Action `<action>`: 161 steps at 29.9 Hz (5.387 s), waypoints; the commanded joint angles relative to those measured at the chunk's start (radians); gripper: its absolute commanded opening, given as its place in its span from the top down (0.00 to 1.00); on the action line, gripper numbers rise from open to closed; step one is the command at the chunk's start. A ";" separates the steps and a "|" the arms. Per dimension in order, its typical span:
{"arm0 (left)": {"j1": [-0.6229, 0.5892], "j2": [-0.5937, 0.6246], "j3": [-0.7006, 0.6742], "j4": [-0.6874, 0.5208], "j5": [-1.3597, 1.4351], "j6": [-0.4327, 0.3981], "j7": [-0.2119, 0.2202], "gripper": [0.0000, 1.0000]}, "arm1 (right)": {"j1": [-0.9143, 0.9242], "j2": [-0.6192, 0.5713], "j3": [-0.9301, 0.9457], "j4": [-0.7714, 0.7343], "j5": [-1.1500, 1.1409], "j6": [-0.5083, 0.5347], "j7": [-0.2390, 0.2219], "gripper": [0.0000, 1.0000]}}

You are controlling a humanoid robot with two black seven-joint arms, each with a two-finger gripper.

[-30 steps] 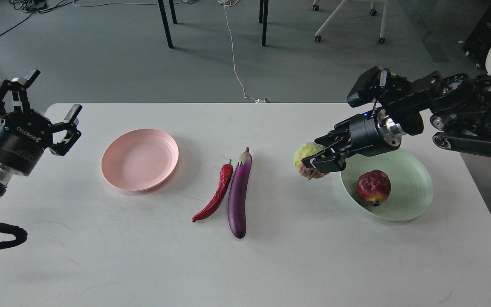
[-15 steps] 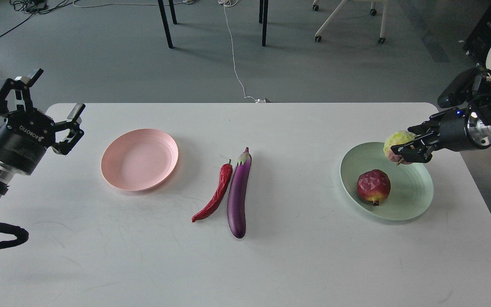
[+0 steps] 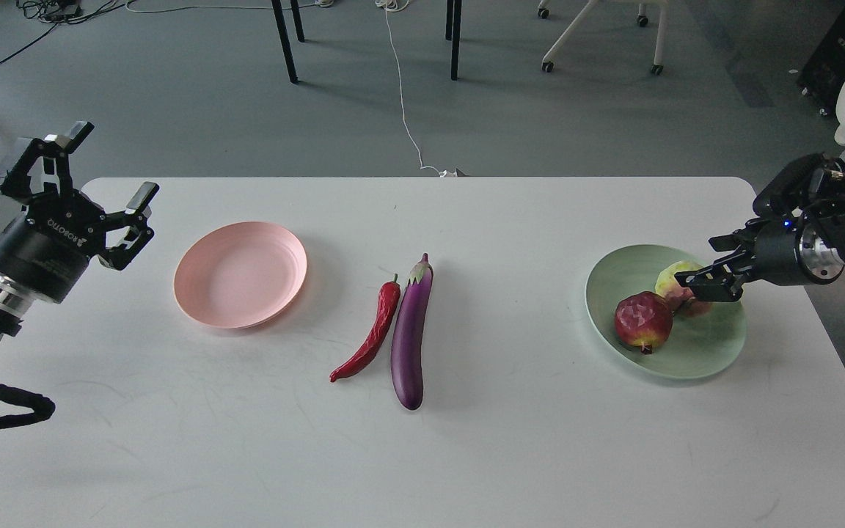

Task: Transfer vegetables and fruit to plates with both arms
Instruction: 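Carry the fruit onto the green plate beside the apple and release, then withdraw the right gripper and move the left gripper toward the eggplant, then grasp the purple eggplant by its stem with the left gripper, then lift the eggplant and lower it onto the pink plate, releasing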

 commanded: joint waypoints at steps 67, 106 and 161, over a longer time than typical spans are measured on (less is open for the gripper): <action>-0.805 -0.677 0.835 0.385 1.407 0.000 0.549 0.04 | -0.686 -0.052 0.965 0.029 1.657 0.239 0.000 0.03; -0.817 -0.703 0.910 0.548 1.344 0.027 0.501 0.71 | -0.705 -0.083 0.967 0.031 1.657 0.239 0.000 0.03; -0.823 -0.123 0.988 0.597 1.127 0.124 0.161 0.71 | -0.757 -0.089 0.965 0.060 1.657 0.237 0.000 0.03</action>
